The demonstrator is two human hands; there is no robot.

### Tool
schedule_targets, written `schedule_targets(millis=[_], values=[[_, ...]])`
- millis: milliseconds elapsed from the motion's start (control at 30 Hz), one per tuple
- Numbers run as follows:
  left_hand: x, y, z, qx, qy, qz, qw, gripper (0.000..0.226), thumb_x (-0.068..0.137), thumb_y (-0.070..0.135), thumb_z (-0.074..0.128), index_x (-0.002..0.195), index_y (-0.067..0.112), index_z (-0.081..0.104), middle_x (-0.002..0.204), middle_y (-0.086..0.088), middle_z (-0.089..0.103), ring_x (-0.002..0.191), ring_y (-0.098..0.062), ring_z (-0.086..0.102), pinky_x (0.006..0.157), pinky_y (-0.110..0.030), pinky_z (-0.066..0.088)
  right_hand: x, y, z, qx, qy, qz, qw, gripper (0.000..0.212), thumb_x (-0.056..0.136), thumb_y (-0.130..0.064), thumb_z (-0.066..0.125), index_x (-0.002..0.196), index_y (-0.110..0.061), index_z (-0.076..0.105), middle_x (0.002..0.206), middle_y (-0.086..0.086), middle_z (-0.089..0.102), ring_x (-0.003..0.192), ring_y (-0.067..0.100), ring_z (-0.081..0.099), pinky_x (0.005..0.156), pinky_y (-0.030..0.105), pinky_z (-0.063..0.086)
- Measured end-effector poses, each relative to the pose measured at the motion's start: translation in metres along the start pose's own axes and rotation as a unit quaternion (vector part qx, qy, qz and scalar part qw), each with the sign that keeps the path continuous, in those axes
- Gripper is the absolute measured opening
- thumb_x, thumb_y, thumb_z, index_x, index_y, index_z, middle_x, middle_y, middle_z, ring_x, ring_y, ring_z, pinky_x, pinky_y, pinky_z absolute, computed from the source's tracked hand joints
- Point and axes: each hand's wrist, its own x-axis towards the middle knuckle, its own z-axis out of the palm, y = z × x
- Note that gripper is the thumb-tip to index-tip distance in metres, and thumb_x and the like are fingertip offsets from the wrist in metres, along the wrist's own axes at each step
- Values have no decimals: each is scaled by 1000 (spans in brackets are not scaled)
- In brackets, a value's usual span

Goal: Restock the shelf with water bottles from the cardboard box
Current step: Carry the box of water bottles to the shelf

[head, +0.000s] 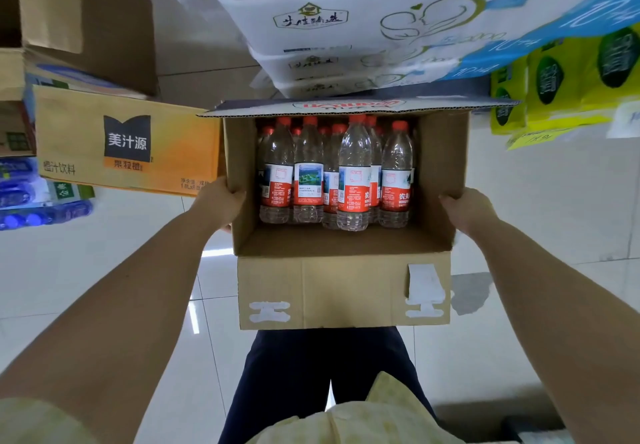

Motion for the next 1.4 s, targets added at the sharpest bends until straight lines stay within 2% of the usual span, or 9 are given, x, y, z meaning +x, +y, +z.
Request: schedule_targets(millis=[67, 233, 400, 567, 667, 900, 967, 1067, 1400], values=[[-1, 2, -3, 23, -22, -25, 999, 24, 103, 28, 39, 118, 12, 49, 107, -10, 60, 84, -35, 67, 52, -30, 52, 0, 1, -1, -21, 3, -12, 1000, 36, 98, -25, 46, 118, 2, 60, 115, 22, 63, 105, 38, 57, 80, 31, 38], [2, -6, -10, 81, -22, 24, 996, 34, 101, 28, 43, 88, 2, 60, 78, -15, 68, 68, -28, 67, 76, -37, 54, -1, 3, -5, -61, 14, -52, 997, 32, 97, -21, 46, 110, 2, 64, 107, 23, 65, 98, 37, 58, 78, 33, 41], [1, -7, -15, 56, -16, 51, 997, 28, 99, 24, 49, 74, 12, 53, 74, -10, 62, 66, -23, 61, 54, -28, 43, -4, 0, -13, -81, 26, -70, 994, 27, 94, -18, 49, 102, 2, 66, 98, 21, 65, 81, 28, 48, 73, 31, 38], [-15, -16, -23, 36, -36, 33, 998, 22, 97, 22, 53, 84, 5, 57, 76, -15, 64, 65, -26, 62, 53, -29, 43, -22, -2, -25, -97, 26, -80, 992, 24, 92, -19, 52, 92, 0, 66, 82, 13, 58, 79, 29, 50, 70, 31, 39], [-36, -28, -32, 19, -61, 23, 998, 23, 96, 19, 53, 93, -2, 60, 81, -22, 66, 68, -32, 64, 58, -33, 51, -45, -3, -35, -108, 15, -74, 991, 24, 91, -21, 53, 88, -1, 66, 80, 13, 59, 78, 30, 52, 68, 31, 39], [-113, -58, -68, 16, -64, 13, 998, 14, 98, 16, 54, 91, 4, 56, 73, -14, 60, 60, -24, 59, 49, -27, 43, -121, -20, -67, -130, -3, -90, 987, 18, 89, -18, 57, 87, -2, 66, 81, 14, 61, 82, 33, 59, 69, 31, 42], [-137, -75, -80, 5, -57, 11, 998, 13, 97, 16, 54, 92, 5, 57, 77, -15, 64, 63, -25, 62, 51, -28, 46, -143, -30, -75, -155, -7, -105, 982, 20, 88, -18, 57, 92, -1, 67, 84, 14, 61, 82, 32, 58, 69, 30, 42], [-167, -98, -91, -18, -31, 4, 999, 16, 94, 18, 58, 100, 3, 59, 92, -18, 66, 78, -29, 66, 69, -38, 56, -169, -47, -84, -186, -9, -122, 975, 23, 87, -19, 56, 96, -1, 67, 86, 14, 61, 81, 31, 56, 69, 30, 41], [-253, -200, -98, -39, 64, -47, 996, 22, 91, 27, 62, 99, 7, 65, 93, -7, 62, 85, -21, 58, 74, -32, 42, -246, -131, -89, -329, -44, -239, 912, 19, 90, -25, 51, 87, -10, 62, 88, 9, 63, 83, 25, 59, 70, 33, 47]])
